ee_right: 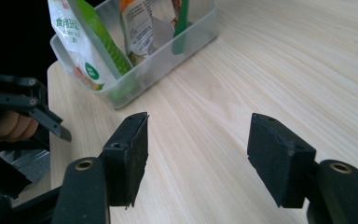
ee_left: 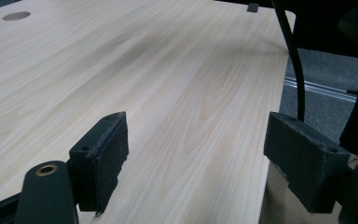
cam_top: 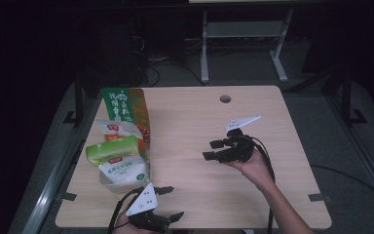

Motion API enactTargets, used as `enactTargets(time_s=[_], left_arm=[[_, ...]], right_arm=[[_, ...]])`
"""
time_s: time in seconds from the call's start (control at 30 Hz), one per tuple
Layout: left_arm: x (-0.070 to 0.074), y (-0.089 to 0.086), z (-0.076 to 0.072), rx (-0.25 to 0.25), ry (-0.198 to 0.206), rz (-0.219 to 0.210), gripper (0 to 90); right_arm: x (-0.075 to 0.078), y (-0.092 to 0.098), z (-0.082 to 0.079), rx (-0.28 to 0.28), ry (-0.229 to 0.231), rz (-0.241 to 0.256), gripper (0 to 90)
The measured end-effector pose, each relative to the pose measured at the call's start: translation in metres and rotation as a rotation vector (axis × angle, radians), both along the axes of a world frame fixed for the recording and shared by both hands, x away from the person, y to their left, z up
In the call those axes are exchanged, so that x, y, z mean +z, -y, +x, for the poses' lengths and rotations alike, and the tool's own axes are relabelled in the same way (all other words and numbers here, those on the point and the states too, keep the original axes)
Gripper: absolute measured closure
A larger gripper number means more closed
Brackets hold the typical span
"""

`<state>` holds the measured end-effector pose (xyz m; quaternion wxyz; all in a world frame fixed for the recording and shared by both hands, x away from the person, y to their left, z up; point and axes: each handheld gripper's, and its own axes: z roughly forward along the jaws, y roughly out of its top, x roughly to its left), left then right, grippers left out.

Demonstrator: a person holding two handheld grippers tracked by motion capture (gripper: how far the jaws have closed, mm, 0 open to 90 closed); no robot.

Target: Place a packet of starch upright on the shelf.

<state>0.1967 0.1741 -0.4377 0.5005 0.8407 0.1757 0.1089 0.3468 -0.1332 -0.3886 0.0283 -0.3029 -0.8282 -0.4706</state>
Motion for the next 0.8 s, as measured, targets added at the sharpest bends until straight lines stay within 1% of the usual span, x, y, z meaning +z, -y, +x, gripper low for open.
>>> enactTargets(time_s=[0.1,0.2,0.23,0.27,0.33,0.43,0.5,0.57,0.6,0.7,0.8], left_arm=[[0.0,0.0,0.0,0.004,0.001,-0.003,21.8],[0.0,0.0,0.0,0.006,-0.001,-0.003,21.8],[0.0,0.0,0.0,0.008,-0.006,-0.01,21.8],[0.0,0.0,0.0,0.008,-0.006,-0.008,21.8],[0.0,0.0,0.0,0.008,-0.006,-0.01,21.8],[0.0,-0.001,0.001,0.008,-0.004,-0.009,21.8],[0.0,-0.001,0.001,0.009,-0.003,-0.01,21.8],[0.0,-0.001,0.001,0.01,-0.003,-0.014,21.8],[0.0,-0.002,0.001,0.011,-0.002,-0.012,21.8],[0.0,-0.002,0.001,0.01,-0.002,-0.014,21.8],[0.0,-0.001,0.001,0.01,-0.003,-0.016,21.8]], right_arm=[[-0.003,0.006,-0.002,-0.013,-0.01,0.004,37.6],[-0.006,0.012,-0.004,-0.017,-0.007,-0.001,37.1],[-0.006,0.013,-0.005,-0.018,-0.014,-0.001,37.1],[-0.007,0.014,-0.005,-0.02,-0.006,0.004,37.3],[-0.007,0.017,-0.006,-0.023,-0.011,0.003,37.1],[-0.008,0.02,-0.008,-0.025,-0.01,-0.005,37.0],[-0.009,0.023,-0.009,-0.031,-0.018,-0.008,36.8],[-0.011,0.027,-0.011,-0.037,-0.02,-0.007,36.9],[-0.012,0.029,-0.011,-0.037,-0.013,-0.009,36.8],[-0.016,0.036,-0.013,-0.049,-0.024,-0.011,36.5],[-0.019,0.043,-0.016,-0.062,-0.023,-0.005,36.6]])
